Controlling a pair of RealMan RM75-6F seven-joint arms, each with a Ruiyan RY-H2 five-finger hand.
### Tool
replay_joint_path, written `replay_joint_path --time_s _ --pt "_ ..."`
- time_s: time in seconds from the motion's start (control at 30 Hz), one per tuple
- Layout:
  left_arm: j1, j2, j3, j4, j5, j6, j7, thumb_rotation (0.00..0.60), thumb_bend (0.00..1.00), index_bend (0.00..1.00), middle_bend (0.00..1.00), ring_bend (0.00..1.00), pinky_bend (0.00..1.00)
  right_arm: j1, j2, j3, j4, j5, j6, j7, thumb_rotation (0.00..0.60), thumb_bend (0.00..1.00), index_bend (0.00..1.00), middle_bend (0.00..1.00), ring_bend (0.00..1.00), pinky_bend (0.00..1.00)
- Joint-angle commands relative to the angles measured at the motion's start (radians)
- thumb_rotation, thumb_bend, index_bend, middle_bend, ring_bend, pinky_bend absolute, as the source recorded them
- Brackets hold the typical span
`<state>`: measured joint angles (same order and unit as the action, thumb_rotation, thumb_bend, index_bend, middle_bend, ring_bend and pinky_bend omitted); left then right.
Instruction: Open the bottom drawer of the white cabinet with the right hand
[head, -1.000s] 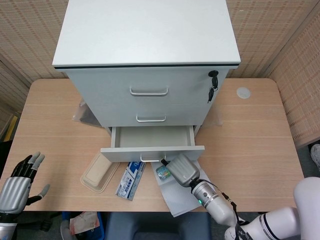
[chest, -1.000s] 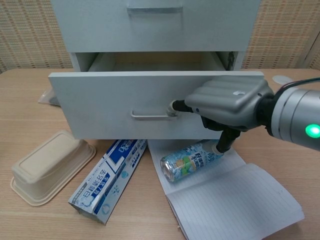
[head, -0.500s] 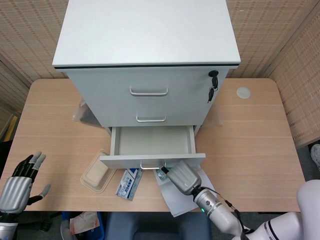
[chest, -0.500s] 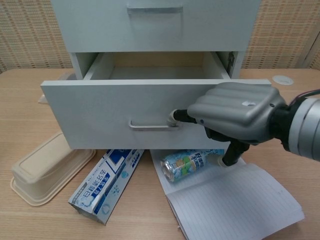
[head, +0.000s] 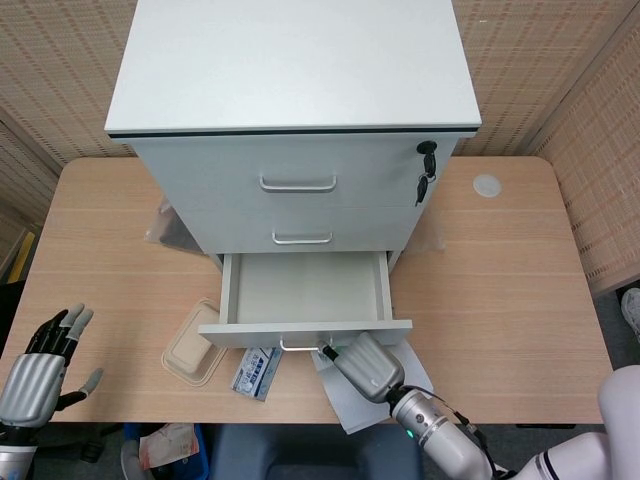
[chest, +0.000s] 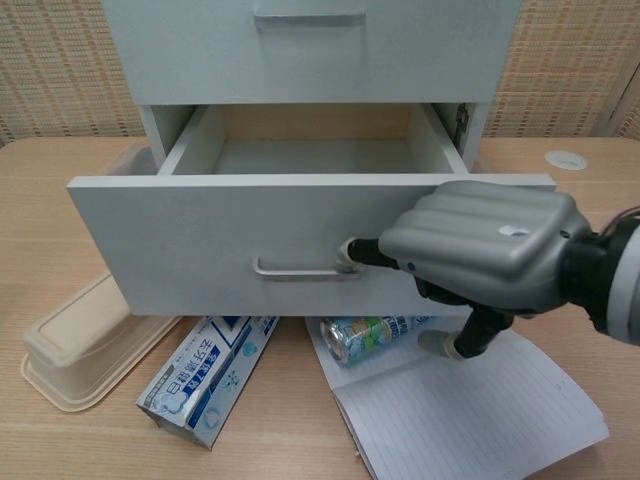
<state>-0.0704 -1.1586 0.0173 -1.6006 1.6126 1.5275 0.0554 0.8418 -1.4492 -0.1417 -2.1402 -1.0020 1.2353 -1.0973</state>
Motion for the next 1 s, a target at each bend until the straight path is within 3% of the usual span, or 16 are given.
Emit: replay_joint_path --time_s 0.03,0.33,0.57,0.83,1.0 --pt "0.0 0.001 0.0 0.0 -0.001 -0.001 0.001 0.6 0.29 0.01 0.0 0.03 0.11 -0.006 0.0 -0.004 -0.006 -0.011 -0.001 -0.004 0.6 0.29 0.15 0.94 0.93 0.83" --pt "0.001 0.0 0.0 -0.001 0.001 0.001 0.002 0.6 0.29 0.01 0.0 0.03 0.11 -0.027 0.001 -0.012 -0.019 -0.043 0.001 -0.013 0.6 0.29 0.15 0.94 0.93 0.83" --pt "0.0 0.003 0.0 -0.004 0.004 0.002 0.003 0.6 0.29 0.01 0.0 0.03 0.11 -0.064 0.025 -0.027 -0.053 -0.145 0.031 0.008 0.6 0.29 0.15 0.92 0.93 0.83" --pt "-0.003 0.01 -0.004 -0.013 0.008 0.006 0.004 0.6 0.29 0.01 0.0 0.03 0.11 -0.168 0.142 -0.085 -0.118 -0.424 0.142 0.109 0.6 0.29 0.15 0.8 0.82 0.82" --pt "-0.003 0.012 -0.007 -0.015 0.003 0.005 -0.001 0.6 0.29 0.01 0.0 0.03 0.11 -0.264 0.262 -0.125 -0.107 -0.595 0.259 0.239 0.6 0.29 0.15 0.66 0.68 0.77"
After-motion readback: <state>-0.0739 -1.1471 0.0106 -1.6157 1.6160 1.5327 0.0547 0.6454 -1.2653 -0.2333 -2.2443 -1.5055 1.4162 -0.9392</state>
